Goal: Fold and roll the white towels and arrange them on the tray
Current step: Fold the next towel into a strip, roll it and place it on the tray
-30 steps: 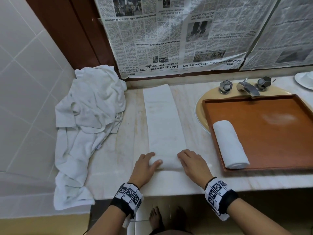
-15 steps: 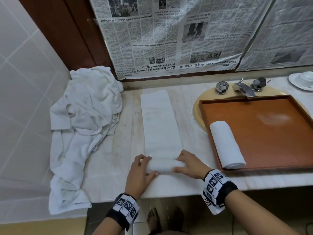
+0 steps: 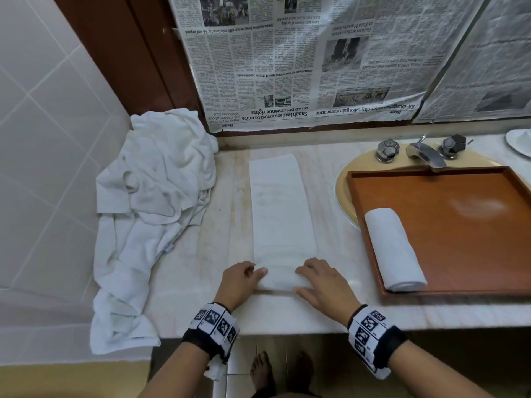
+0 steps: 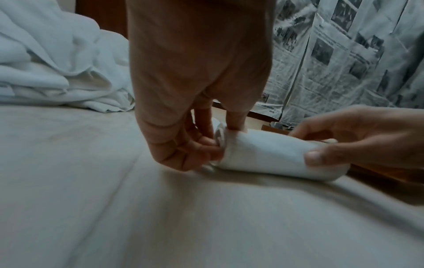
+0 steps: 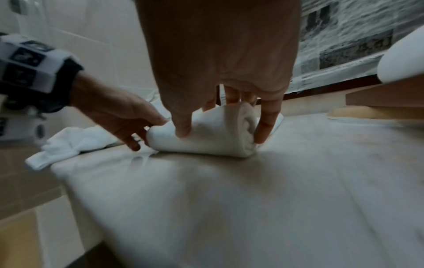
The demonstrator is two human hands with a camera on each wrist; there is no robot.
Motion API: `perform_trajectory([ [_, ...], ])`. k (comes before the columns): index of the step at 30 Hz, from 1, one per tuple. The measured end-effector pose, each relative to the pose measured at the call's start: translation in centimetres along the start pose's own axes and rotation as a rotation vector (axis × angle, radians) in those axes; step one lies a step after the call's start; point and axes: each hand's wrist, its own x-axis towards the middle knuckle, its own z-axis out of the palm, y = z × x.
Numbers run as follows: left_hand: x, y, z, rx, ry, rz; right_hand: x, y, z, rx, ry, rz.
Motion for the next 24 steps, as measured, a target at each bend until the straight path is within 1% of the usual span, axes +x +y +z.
perform_trajectory([
  [1,-0.2,0.2,0.1,0.012,0.042,0.023,0.4,0.3,-0.3,0.097,-0.028,0.032],
  [3,-1.0,0.3,0.4,0.010,0.105,0.131,1.4,0.5,-1.1,0.253,-0.074,0.086],
  [5,-1.8,0.2,0.8,0.090,0.072,0.271,2.6,0.5,-2.0,0.323,-0.134,0.133],
  [6,-2.1,0.1,1.0,0.155,0.046,0.316,3.0,0.5,-2.4,0.349,-0.157,0.154],
  [8,-2.0,-0.3,1.2,0.234,0.021,0.346,3.4,0.8,-2.9,0.417,-0.190,0.195],
  [10,-1.4,-0.3,0.9,0.232,-0.001,0.322,3.2,0.6,-2.8,0.437,-0.198,0.213],
  [11,-1.0,-0.3,0.7,0.186,-0.024,0.294,2.9,0.5,-2.6,0.358,-0.183,0.213],
  [12,-0.6,-0.2,0.5,0.102,-0.052,0.256,2.6,0.3,-2.2,0.213,-0.137,0.192],
  [13,-0.3,-0.1,0.2,-0.002,-0.072,0.214,2.3,0.0,-1.7,0.047,-0.053,0.162],
  [14,-0.1,0.0,0.0,-0.101,-0.080,0.168,1.9,-0.4,-1.4,-0.071,0.017,0.127],
  [15,0.0,0.2,-0.1,-0.166,-0.069,0.132,1.4,-0.7,-1.2,-0.131,0.062,0.096],
  [16,0.2,0.3,-0.1,-0.183,-0.045,0.112,1.0,-0.9,-1.0,-0.159,0.097,0.064],
  [17,0.3,0.4,0.0,-0.167,-0.022,0.098,0.9,-0.9,-0.7,-0.160,0.092,0.036],
  [19,0.2,0.9,0.4,-0.069,0.017,0.099,1.1,-0.5,-0.6,-0.133,-0.025,0.031],
  [21,-0.2,1.3,1.1,0.055,0.031,0.169,1.8,0.1,-0.8,-0.062,-0.138,0.072],
  [22,-0.6,1.4,1.5,0.141,0.025,0.206,2.3,0.3,-1.0,-0.004,-0.161,0.087],
  [24,-1.5,1.2,2.1,0.383,0.023,0.257,3.3,0.4,-1.8,0.140,-0.212,0.134],
])
